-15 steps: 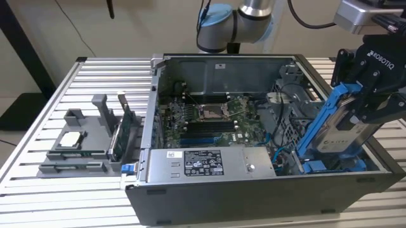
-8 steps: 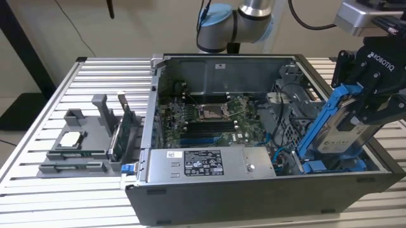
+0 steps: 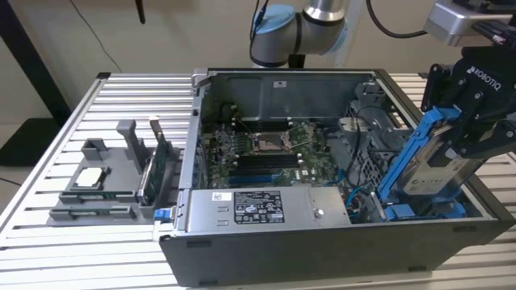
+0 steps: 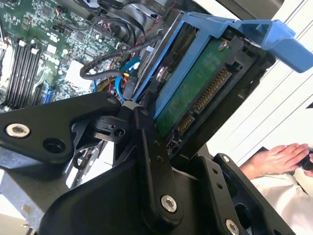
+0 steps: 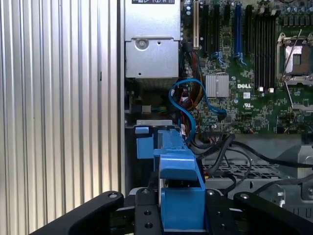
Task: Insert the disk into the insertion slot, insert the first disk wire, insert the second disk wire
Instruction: 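Insert the disk into the insertion slot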
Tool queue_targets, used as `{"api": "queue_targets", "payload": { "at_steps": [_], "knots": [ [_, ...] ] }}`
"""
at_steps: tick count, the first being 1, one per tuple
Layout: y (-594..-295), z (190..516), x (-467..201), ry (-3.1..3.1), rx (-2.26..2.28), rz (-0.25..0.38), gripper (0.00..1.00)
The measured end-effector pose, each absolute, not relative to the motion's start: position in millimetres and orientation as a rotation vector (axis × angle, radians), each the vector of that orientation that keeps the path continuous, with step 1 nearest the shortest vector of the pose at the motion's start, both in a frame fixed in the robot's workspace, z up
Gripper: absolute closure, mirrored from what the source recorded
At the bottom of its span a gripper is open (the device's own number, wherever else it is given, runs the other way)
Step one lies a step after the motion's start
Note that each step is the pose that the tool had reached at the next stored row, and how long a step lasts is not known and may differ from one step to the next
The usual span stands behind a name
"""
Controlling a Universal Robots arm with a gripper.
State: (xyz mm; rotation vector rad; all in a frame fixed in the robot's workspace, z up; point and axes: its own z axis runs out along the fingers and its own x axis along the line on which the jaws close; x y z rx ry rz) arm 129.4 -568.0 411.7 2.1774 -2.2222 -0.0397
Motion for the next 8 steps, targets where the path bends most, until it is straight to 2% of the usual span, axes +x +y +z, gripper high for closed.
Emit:
{"api": "queue_targets", "payload": {
  "at_steps": [8],
  "knots": [
    [-569.5, 412.1, 128.4, -2.222, 2.177, -0.040, 0.67]
  ]
}}
